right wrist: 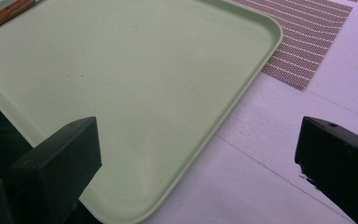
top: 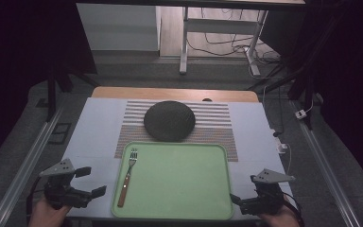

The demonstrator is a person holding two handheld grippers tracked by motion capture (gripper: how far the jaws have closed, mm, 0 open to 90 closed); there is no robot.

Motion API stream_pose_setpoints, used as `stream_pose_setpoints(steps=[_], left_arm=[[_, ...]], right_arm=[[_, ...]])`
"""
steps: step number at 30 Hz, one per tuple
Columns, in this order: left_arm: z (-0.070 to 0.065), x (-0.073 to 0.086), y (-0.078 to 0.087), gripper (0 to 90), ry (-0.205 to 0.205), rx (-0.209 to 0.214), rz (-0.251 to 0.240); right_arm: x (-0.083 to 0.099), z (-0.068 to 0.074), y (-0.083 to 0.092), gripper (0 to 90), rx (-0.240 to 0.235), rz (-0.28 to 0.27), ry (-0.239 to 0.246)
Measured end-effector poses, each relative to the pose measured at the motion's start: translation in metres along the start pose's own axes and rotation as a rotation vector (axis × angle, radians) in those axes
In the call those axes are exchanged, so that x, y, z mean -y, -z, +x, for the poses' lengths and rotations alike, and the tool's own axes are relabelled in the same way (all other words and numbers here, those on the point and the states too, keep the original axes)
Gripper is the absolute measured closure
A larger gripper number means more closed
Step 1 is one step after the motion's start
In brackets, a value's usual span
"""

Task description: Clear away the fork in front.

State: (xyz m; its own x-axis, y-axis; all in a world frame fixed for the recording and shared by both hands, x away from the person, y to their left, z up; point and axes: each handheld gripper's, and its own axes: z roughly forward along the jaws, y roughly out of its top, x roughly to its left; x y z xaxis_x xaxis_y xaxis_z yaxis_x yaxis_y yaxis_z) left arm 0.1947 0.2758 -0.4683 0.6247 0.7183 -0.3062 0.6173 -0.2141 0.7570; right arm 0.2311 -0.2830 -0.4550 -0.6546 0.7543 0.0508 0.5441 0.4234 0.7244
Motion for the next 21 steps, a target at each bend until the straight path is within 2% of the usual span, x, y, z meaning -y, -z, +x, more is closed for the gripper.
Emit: stream_pose_setpoints(steps=[13, 21], left_arm=[[0.004, 0.022, 0.018, 0.0, 0.046, -0.049, 0.000], [0.002, 0.023, 0.017, 0.0, 0.052, -0.086, 0.061]], right_arm=[[0.000, 0.001, 0.000, 0.6, 0.004, 0.002, 0.003], [0.000, 0.001, -0.001, 0.6, 0.002, 0.006, 0.005]])
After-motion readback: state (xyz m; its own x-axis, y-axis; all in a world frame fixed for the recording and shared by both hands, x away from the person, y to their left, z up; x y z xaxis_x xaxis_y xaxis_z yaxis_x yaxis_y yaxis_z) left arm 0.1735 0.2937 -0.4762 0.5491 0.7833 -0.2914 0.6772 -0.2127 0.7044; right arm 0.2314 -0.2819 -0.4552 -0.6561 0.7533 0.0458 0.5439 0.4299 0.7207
